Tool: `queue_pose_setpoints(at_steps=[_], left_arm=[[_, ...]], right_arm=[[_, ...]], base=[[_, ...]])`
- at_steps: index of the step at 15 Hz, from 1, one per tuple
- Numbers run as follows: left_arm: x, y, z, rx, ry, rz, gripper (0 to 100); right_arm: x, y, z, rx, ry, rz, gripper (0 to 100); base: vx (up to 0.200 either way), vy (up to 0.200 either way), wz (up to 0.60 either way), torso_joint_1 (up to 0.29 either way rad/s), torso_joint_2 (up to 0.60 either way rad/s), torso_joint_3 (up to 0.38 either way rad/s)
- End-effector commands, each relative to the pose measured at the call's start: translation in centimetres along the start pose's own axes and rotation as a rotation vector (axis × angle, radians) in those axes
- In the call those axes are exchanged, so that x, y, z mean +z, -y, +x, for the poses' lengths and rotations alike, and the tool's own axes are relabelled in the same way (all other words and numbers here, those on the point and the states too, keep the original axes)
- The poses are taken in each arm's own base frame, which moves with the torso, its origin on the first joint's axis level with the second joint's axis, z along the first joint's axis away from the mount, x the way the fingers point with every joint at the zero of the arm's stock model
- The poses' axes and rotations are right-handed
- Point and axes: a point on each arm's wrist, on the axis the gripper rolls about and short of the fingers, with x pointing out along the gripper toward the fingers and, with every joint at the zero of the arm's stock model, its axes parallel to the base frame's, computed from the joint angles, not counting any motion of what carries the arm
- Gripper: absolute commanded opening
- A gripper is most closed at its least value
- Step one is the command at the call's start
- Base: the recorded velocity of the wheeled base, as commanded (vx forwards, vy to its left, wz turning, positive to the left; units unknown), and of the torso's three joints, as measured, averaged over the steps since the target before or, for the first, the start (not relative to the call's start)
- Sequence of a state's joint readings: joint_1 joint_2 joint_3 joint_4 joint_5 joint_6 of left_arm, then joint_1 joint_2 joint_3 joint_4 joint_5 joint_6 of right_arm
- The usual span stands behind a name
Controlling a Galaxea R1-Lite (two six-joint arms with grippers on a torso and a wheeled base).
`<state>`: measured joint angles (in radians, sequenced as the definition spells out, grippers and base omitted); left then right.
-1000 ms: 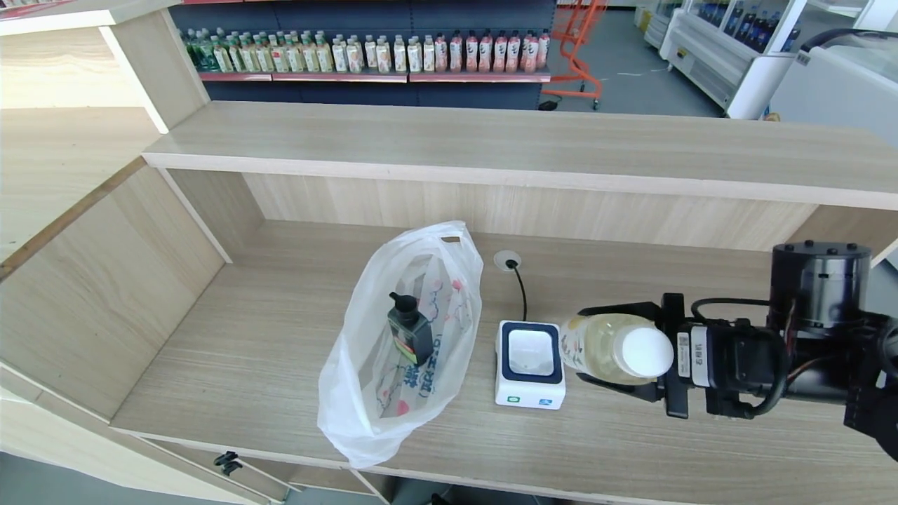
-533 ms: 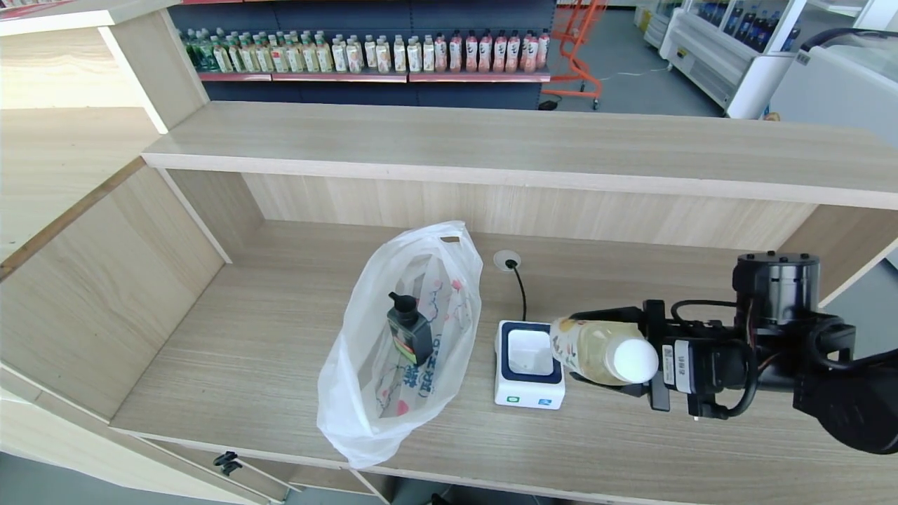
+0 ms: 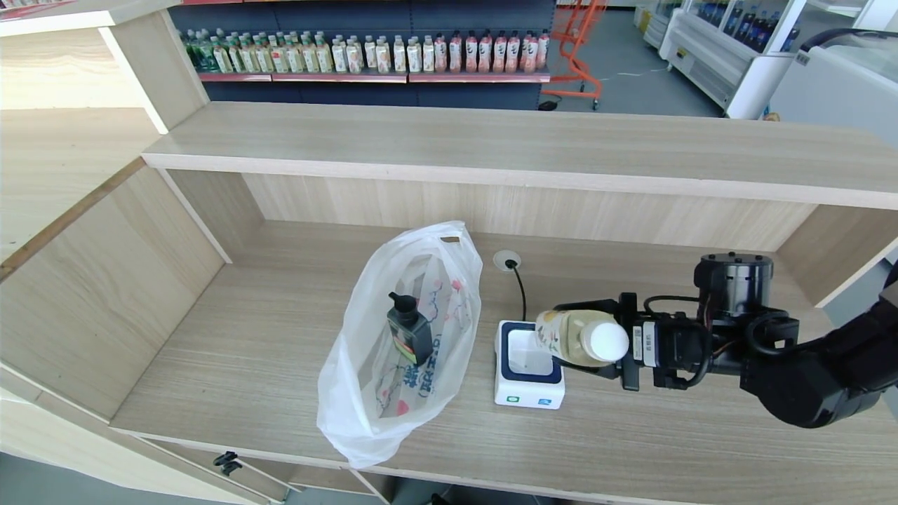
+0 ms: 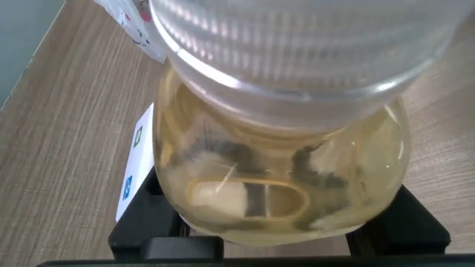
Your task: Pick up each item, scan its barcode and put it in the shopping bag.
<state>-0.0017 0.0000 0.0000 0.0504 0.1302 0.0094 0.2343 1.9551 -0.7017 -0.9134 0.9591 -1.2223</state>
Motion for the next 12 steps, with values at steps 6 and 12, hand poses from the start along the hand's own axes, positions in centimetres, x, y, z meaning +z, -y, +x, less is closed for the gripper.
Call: queue_pose_setpoints(at_steps=[6,12], left_arm=[[0.0,0.0,0.0,0.0,-0.002,0.0,100],[0.0,0.0,0.0,0.0,-0.002,0.0,100]], right_arm=[[-0.9,0.6,1.5,0.002,0.008,0.068,0],[-1.1,0.4,2.7,0.017,0.025,0.061,0]], base=[[0.0,0.0,0.0,0.0,0.0,0.0],[0.0,0.0,0.0,0.0,0.0,0.0]])
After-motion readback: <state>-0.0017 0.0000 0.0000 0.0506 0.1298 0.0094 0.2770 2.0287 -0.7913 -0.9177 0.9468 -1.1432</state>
